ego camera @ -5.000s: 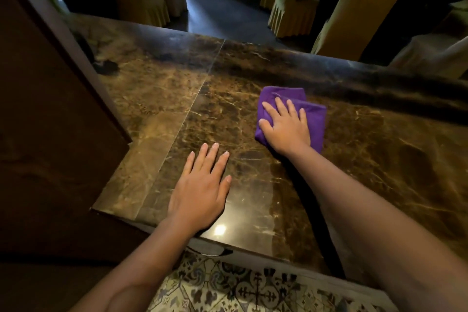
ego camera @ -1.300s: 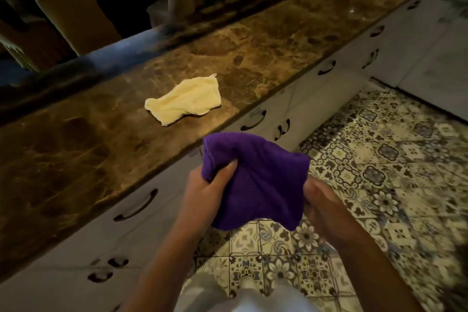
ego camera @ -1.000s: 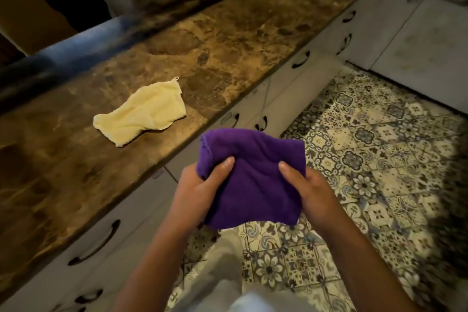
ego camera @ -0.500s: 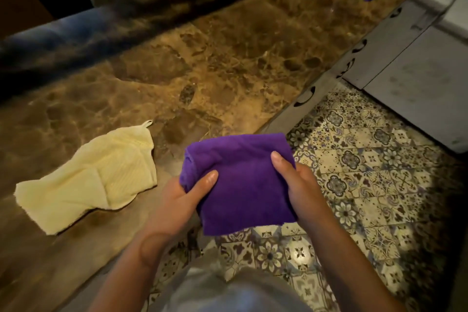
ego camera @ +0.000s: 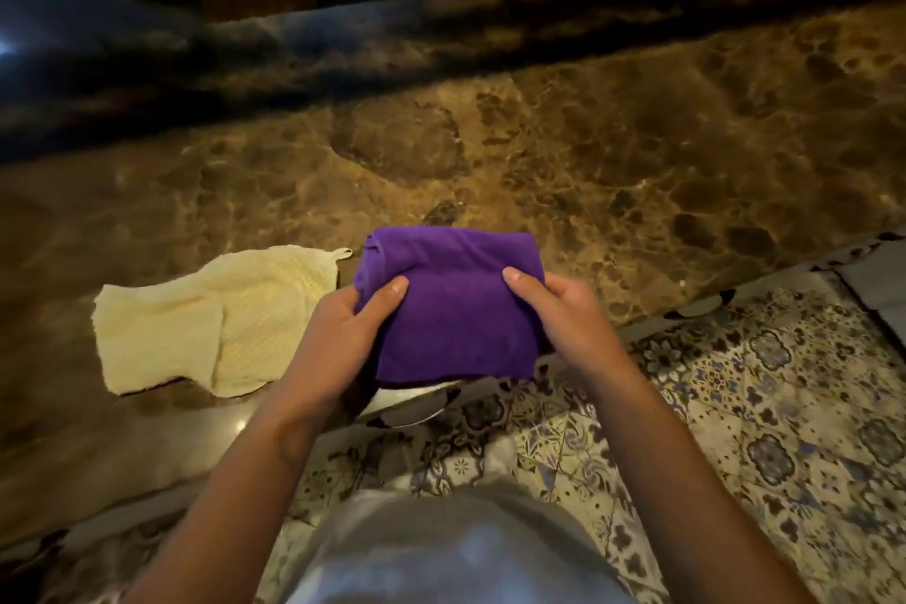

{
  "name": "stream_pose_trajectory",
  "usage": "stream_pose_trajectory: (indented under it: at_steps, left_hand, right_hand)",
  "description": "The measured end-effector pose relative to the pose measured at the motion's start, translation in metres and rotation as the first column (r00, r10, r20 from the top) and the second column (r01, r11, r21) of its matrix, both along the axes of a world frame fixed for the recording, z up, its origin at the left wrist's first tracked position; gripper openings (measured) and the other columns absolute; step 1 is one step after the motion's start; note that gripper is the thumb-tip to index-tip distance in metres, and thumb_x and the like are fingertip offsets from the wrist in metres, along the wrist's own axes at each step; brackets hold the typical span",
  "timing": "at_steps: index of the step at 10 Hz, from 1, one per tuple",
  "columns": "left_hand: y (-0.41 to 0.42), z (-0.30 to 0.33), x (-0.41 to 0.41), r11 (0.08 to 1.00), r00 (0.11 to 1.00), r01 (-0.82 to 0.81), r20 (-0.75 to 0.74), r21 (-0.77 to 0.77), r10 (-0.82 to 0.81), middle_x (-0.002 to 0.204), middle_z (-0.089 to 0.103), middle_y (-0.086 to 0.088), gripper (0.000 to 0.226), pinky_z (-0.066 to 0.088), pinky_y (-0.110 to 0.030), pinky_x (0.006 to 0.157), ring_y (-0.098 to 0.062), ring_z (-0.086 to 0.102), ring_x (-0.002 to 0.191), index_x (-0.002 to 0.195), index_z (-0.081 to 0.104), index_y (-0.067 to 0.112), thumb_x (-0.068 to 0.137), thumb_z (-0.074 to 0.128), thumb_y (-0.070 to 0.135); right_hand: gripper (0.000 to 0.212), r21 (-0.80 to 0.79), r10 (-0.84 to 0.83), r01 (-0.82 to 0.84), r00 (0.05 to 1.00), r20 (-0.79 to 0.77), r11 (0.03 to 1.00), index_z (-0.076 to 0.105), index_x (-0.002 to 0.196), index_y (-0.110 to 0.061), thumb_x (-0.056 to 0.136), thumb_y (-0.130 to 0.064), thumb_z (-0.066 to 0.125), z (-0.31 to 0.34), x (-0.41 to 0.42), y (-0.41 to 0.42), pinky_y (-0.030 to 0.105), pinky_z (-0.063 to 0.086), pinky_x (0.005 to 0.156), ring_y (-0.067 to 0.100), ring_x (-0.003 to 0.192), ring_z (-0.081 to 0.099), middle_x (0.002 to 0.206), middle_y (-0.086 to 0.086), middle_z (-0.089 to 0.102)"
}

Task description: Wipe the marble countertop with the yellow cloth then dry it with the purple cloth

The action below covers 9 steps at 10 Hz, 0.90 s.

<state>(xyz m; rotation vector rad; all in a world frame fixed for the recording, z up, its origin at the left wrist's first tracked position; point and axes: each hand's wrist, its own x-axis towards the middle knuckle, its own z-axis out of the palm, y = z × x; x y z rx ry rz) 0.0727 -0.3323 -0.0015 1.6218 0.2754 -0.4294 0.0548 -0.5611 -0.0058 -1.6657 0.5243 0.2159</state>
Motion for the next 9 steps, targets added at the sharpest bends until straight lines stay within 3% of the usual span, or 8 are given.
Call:
stream_pose_trajectory:
  at_steps: [1,2,3,4,5,6,8,9]
  left_hand:
    - [-0.010,-0.006,0.000,0.979,0.984,-0.179,0.010,0.103,0.179,0.089,0.081,0.000,0.028,0.056,-0.037,0.077,-0.018,0.075,0.088,0.089,0.077,0.010,0.097,0.066,0.035]
    - [-0.023,-0.007,0.003,0.940,0.964,-0.264,0.056,0.217,0.258,0.070,0.076,0.005,0.035,0.051,-0.032,0.065,-0.006,0.069,0.069,0.076,0.072,0.010,0.097,0.066,0.037]
    - [-0.027,-0.013,0.008,0.843,0.941,-0.337,0.178,0.418,0.288,0.069,0.070,-0.011,0.046,0.045,-0.039,0.064,-0.019,0.060,0.065,0.073,0.068,0.001,0.095,0.067,0.042]
    - [-0.026,-0.021,0.010,0.743,0.946,-0.324,0.218,0.586,0.240,0.070,0.070,-0.013,0.051,0.049,-0.045,0.067,-0.031,0.065,0.071,0.070,0.067,0.004,0.095,0.063,0.049]
    - [-0.027,-0.023,0.012,0.641,0.965,-0.262,0.187,0.721,0.184,0.066,0.064,-0.002,0.049,0.042,-0.038,0.057,-0.027,0.062,0.069,0.063,0.060,0.017,0.095,0.059,0.054]
    - [-0.031,-0.025,0.014,0.537,0.968,-0.248,0.185,0.806,0.169,0.063,0.057,0.004,0.050,0.031,-0.034,0.053,-0.024,0.058,0.066,0.063,0.053,0.021,0.094,0.056,0.061]
    - [-0.034,-0.024,0.010,0.532,0.964,-0.267,0.223,0.804,0.146,0.079,0.062,0.005,0.042,0.038,-0.032,0.058,-0.022,0.063,0.077,0.085,0.059,0.020,0.090,0.062,0.061]
    - [-0.032,-0.012,-0.021,0.622,0.928,-0.365,0.328,0.692,0.180,0.107,0.057,0.011,0.050,0.048,-0.034,0.078,-0.012,0.057,0.097,0.119,0.057,0.021,0.085,0.073,0.054]
  right_hand:
    - [0.025,0.001,0.120,-0.120,0.993,0.002,0.993,0.081,0.086,-0.014,0.092,-0.037,0.072,-0.011,0.029,-0.012,0.026,0.050,0.067,0.006,0.075,0.070,0.085,0.000,0.081]
    - [0.018,-0.028,0.245,-0.244,0.967,0.062,0.969,0.082,0.090,-0.015,0.094,-0.029,0.071,-0.015,0.055,-0.017,0.022,0.050,0.061,-0.002,0.068,0.066,0.076,-0.011,0.078]
    - [0.028,-0.161,0.360,-0.347,0.931,0.061,0.924,0.078,0.077,-0.014,0.091,-0.037,0.072,-0.023,0.074,-0.024,0.031,0.048,0.060,0.008,0.061,0.063,0.063,-0.009,0.071]
    - [0.045,-0.365,0.452,-0.406,0.891,0.047,0.838,0.063,0.060,-0.012,0.086,-0.049,0.070,-0.030,0.088,-0.029,0.036,0.042,0.056,0.019,0.053,0.056,0.052,-0.003,0.059]
    - [0.050,-0.604,0.510,-0.391,0.859,0.031,0.695,0.059,0.060,-0.011,0.085,-0.054,0.069,-0.030,0.096,-0.029,0.032,0.033,0.052,0.018,0.056,0.053,0.053,-0.001,0.056]
    - [0.050,-0.630,0.504,-0.372,0.863,0.035,0.681,0.063,0.063,-0.010,0.084,-0.054,0.071,-0.032,0.100,-0.029,0.030,0.033,0.052,0.018,0.058,0.054,0.056,-0.001,0.058]
    - [0.040,-0.631,0.394,-0.290,0.919,0.028,0.720,0.064,0.074,-0.022,0.078,-0.060,0.072,-0.031,0.094,-0.024,0.034,0.048,0.063,0.018,0.071,0.062,0.071,-0.007,0.067]
    - [0.036,-0.653,0.239,-0.113,0.965,0.107,0.749,0.058,0.082,-0.021,0.084,-0.056,0.068,-0.013,0.076,-0.022,0.034,0.042,0.065,0.021,0.072,0.055,0.074,-0.007,0.064]
